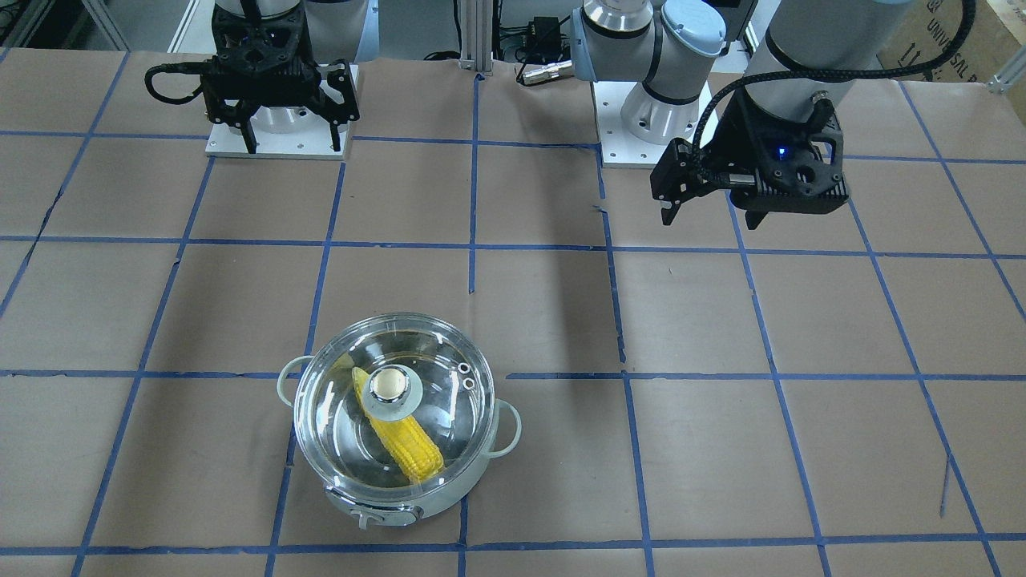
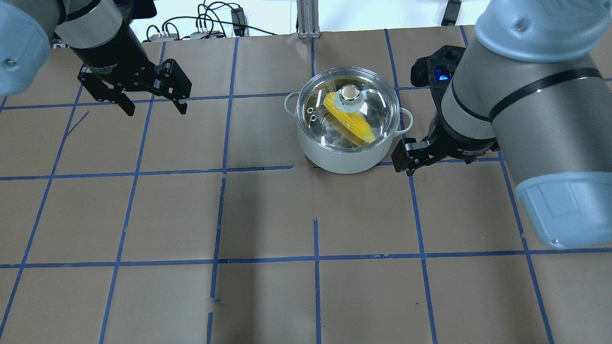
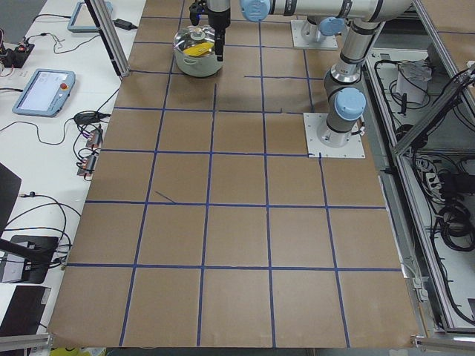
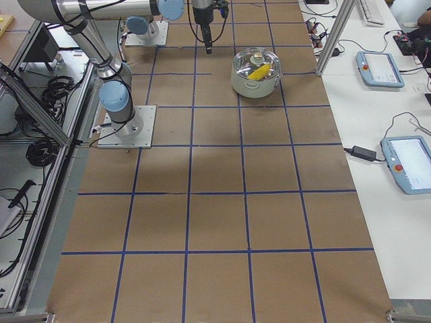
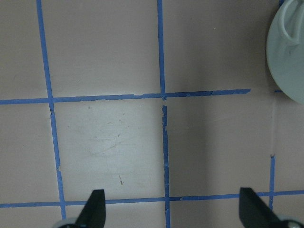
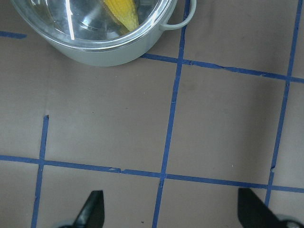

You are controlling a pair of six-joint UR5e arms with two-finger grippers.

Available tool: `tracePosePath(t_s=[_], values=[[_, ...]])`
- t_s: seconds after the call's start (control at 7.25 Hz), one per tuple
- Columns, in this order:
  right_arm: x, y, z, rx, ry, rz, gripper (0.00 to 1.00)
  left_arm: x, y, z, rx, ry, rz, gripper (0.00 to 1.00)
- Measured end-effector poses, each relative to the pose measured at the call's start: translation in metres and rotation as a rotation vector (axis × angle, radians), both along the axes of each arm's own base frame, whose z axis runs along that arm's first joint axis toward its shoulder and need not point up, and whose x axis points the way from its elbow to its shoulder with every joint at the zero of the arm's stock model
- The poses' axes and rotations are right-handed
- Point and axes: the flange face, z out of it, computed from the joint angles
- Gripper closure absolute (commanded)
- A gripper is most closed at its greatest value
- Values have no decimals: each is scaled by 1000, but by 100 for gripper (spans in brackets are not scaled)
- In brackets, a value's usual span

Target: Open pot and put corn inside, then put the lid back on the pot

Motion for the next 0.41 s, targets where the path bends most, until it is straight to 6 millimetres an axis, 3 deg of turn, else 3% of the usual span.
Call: tracePosePath(t_s=[0.41], values=[[1, -1, 0, -9, -4, -6, 0, 0, 0, 0, 1, 0, 0, 0]])
